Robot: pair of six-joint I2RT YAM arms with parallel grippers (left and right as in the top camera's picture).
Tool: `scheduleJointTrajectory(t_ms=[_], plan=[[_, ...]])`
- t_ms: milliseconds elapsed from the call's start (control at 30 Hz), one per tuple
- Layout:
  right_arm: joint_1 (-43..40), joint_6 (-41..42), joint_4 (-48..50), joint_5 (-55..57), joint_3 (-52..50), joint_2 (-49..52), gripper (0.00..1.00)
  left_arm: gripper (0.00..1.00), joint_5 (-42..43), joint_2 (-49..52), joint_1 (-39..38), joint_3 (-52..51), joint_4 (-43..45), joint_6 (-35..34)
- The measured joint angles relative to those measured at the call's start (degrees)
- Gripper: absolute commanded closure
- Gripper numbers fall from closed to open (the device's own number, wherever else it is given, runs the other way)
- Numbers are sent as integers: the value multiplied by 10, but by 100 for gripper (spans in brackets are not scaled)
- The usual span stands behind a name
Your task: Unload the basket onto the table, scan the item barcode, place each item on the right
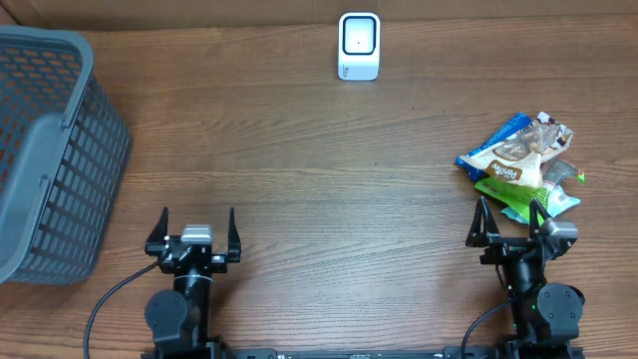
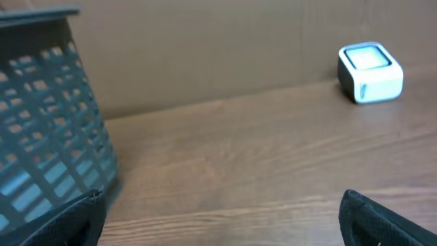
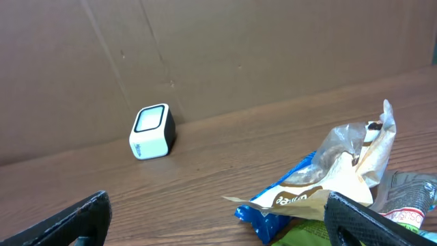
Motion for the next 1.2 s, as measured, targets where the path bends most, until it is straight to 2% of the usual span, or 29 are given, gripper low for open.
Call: scheduleJointTrajectory(t_ms=[1200], plan=[[0, 0, 0, 0, 0, 0, 0, 0, 0, 0, -4, -12, 8, 10]])
